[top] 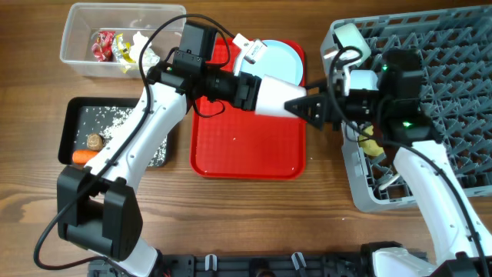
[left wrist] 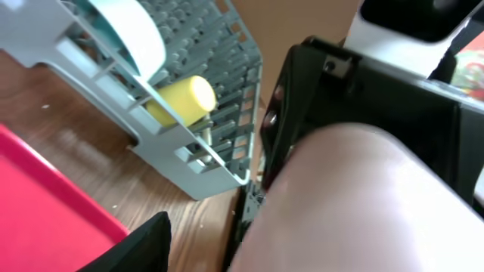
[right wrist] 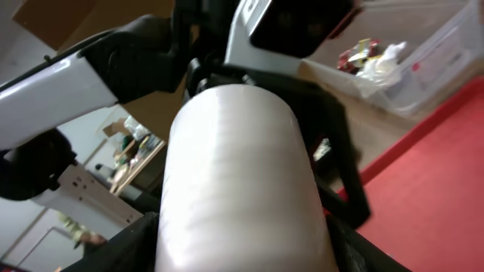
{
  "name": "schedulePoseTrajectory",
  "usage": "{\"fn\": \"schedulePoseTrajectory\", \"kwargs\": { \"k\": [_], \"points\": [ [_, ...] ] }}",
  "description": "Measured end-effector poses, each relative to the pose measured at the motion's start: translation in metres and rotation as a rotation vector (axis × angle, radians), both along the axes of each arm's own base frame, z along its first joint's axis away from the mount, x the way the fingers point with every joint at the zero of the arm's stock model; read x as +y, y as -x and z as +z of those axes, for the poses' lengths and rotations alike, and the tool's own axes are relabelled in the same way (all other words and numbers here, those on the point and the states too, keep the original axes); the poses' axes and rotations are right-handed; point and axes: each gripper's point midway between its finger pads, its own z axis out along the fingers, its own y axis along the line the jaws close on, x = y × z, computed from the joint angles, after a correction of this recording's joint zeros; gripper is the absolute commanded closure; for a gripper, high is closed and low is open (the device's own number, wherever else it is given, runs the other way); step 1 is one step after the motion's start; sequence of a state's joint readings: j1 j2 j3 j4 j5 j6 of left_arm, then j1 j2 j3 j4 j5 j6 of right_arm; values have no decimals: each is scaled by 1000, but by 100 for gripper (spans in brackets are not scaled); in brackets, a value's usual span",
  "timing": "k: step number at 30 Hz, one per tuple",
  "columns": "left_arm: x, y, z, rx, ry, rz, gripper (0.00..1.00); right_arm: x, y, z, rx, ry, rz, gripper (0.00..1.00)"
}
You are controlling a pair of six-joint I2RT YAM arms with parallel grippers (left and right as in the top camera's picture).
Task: Sort waste into correct bins and load items into the dishwasher rack
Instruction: 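Hand the pink cup from the left gripper to the right gripper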
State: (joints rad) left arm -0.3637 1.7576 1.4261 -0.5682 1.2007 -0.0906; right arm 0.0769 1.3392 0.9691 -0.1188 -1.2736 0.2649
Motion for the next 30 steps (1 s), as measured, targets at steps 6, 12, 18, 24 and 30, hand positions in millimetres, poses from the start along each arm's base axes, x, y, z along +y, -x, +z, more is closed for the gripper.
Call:
{"fn": "schedulePoseTrajectory", "kwargs": {
  "k": [6, 12, 18, 24, 30],
  "points": [
    [4, -9, -15, -6, -83, 62, 36, -24, -14, -2, 8, 6, -85, 50],
    [14, -21, -37, -11, -213, 151, 34, -55, -28, -12, 75, 22, -203, 50],
    [24, -32, -52, -34, -313, 222, 34, -76, -36, -27, 153, 59, -309, 50],
    [36, -41, -65, -51, -407, 286, 34, -97, -43, -65, 299, 188, -478, 51],
    [45, -49, -73, -72, -471, 332, 34, -122, -42, -84, 382, 334, -639, 54]
  ]
}}
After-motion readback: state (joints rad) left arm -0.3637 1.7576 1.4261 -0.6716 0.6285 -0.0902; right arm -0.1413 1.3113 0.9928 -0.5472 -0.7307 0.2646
